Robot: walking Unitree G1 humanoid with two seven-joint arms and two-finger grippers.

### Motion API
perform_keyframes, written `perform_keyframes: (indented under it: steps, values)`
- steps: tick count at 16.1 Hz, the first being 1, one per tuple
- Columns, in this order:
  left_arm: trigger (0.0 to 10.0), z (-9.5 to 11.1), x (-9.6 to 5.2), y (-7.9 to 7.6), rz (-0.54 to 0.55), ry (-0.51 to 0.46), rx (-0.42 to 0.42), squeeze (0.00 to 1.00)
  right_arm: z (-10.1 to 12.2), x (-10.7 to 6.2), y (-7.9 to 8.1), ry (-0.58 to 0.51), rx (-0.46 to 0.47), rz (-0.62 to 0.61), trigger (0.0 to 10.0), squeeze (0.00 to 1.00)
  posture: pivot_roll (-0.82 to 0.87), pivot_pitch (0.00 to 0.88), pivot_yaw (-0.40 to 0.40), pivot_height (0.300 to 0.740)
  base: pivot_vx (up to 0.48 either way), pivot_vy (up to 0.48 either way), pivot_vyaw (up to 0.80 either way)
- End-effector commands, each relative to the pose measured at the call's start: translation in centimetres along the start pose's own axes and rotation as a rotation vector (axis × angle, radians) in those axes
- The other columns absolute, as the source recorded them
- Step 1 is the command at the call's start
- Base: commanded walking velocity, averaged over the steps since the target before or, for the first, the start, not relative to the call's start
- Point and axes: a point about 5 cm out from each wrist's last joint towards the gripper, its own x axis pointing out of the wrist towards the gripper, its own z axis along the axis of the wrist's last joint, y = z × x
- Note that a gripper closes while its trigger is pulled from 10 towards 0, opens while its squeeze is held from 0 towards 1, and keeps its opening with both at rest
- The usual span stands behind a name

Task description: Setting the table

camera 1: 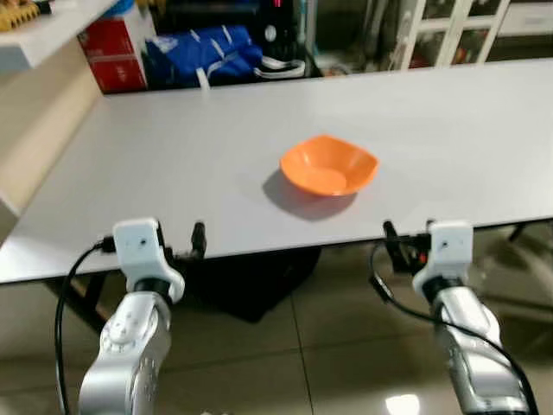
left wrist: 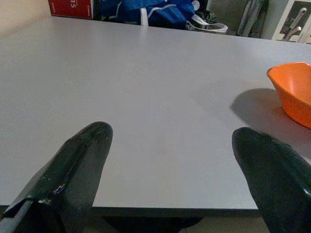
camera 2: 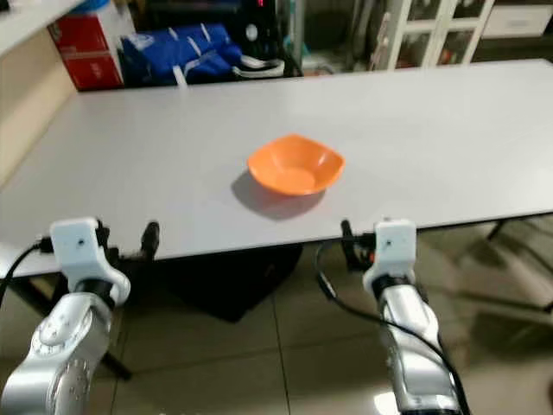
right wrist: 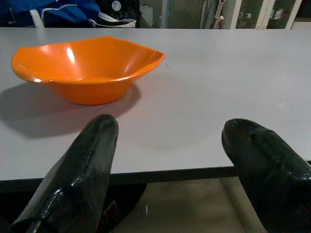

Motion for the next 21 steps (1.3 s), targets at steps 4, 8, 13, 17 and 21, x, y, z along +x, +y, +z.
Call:
perform_keyframes:
  steps: [4,8,13,17,21]
  values:
    - [10.0,0.1,1.0,-0.2,0.009,-0.030,-0.061,0.00,0.5,0.9,0.6,-0.004,0.007,0.031,10.0,0.00,-0.18,0.015,0.036,0.740,0.000,0.000,0.00]
    - [10.0,-0.1,0.8,-0.9,-0.029,-0.019,-0.050,0.00,0.4,1.0,0.7,-0.001,0.007,0.035,10.0,0.00,-0.18,0.015,0.041,0.740,0.000,0.000,0.00]
    - [10.0,-0.2,0.6,-1.6,-0.028,-0.024,-0.073,0.00,-0.4,1.1,0.8,0.038,0.035,0.045,10.0,0.00,-0.17,0.004,0.037,0.740,0.000,0.052,0.00]
    - [10.0,-0.2,0.5,-2.0,-0.028,-0.028,-0.082,0.00,-0.4,1.5,0.6,0.046,0.040,0.038,10.0,0.00,-0.16,0.000,0.038,0.740,0.000,0.279,0.20]
    - [10.0,-0.1,0.5,-2.0,-0.029,-0.029,-0.088,0.00,-0.6,1.7,0.5,0.060,0.027,0.041,10.0,0.00,-0.16,0.001,0.039,0.740,0.000,0.283,0.77]
